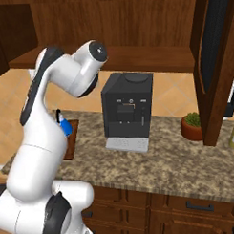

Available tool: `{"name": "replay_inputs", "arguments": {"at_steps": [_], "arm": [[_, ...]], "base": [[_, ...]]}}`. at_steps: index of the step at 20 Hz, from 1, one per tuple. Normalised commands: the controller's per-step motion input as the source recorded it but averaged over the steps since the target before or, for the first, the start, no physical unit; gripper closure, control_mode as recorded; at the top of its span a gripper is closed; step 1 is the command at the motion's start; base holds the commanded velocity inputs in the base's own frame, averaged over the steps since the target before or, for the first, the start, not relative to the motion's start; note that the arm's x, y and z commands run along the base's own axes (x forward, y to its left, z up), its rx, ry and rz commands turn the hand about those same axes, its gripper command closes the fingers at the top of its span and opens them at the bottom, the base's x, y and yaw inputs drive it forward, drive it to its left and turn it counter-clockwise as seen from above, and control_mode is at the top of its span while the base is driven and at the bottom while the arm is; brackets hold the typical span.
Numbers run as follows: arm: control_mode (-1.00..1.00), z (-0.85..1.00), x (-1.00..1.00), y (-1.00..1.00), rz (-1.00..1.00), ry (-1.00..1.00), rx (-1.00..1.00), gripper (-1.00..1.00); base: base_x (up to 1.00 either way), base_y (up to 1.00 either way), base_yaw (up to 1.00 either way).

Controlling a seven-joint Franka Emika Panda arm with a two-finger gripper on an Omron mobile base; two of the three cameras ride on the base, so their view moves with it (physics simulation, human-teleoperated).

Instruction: Pick the kettle from the counter and place it on the tray. Then pick the mug from the cabinet and place it on the tray. Then close the cabinet doors.

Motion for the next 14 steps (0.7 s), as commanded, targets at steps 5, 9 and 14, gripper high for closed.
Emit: {"name": "replay_inputs", "arguments": {"at_steps": [5, 9, 14], "arm": [[-1.00, -0.80, -0.32, 0.51, 0.39, 0.05, -0.19, 1.00], [-1.00, -1.00, 0.00, 0.78, 0.25, 0.04, -0.11, 1.00], [-1.00, -1.00, 0.06, 0.66, 0.27, 0.00, -0.01, 1.00]], "base": [[0.00, 0.00, 0.00], [0.00, 0.00, 0.00], [0.00, 0.00, 0.00]]}}
